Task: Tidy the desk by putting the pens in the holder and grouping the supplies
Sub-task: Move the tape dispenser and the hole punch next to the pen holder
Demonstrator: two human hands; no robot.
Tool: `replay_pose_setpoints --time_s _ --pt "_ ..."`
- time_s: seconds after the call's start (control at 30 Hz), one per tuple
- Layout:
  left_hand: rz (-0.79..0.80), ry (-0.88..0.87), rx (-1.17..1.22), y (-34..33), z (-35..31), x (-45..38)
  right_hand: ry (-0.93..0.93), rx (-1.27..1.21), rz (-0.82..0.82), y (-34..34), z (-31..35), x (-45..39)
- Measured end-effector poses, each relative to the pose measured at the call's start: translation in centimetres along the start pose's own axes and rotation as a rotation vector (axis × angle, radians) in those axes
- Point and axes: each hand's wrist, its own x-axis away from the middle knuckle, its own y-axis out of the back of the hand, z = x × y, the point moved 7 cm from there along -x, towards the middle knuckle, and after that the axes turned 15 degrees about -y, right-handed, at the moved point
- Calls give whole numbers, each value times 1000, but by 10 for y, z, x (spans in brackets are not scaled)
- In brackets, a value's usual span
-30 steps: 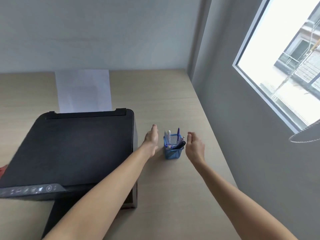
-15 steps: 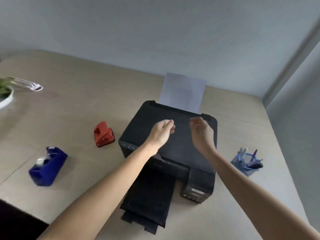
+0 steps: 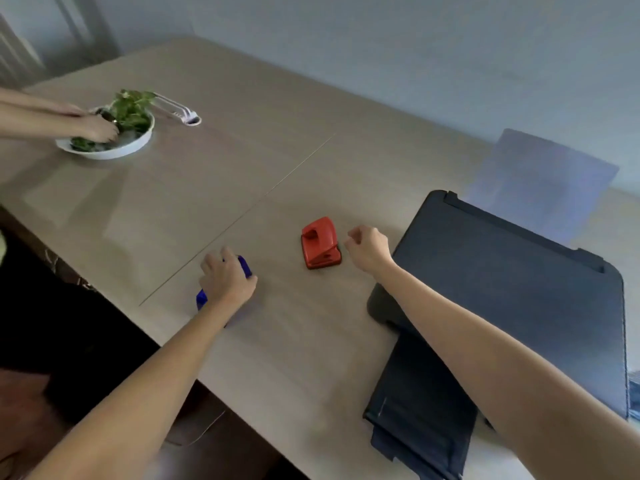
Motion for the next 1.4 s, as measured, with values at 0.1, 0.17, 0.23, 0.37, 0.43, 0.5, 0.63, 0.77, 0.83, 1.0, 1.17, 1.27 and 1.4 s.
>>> replay_pose_setpoints --time_s 0.1,0.17,0.23,0.37,0.43,0.5,0.63,0.77,0.83,1.0,1.17,1.27,1.4 --pt "117 163 96 -8 41 -19 -103 36 40 -32 11 -22" --pt "181 168 131 -16 55 -24 -177 62 67 -49 12 -35" --pt "223 107 96 -24 61 -29 -236 59 78 -64 11 -48" --pt "215 -4 34 -30 63 -27 -369 -107 120 -78 0 -65" --pt "188 -6 48 -26 65 -27 -397 -205 193 -85 -3 -67" --pt "188 -6 88 -23 69 -27 -377 -212 178 -88 -4 -71" --pt "238 73 349 -22 81 -16 -237 -144 107 -80 13 -61" --pt "227 167 660 -7 67 9 -158 -256 158 -53 31 -42" --pt "192 187 726 8 45 24 -127 -331 162 -29 36 -30" --pt "110 42 757 59 -37 64 -16 -450 144 52 38 9" --pt "71 -160 852 89 -130 109 61 -604 94 155 1 64" --pt "155 -336 891 81 -201 147 103 -666 50 225 -52 106" --pt "327 -539 882 44 -290 207 96 -718 -35 302 -144 157"
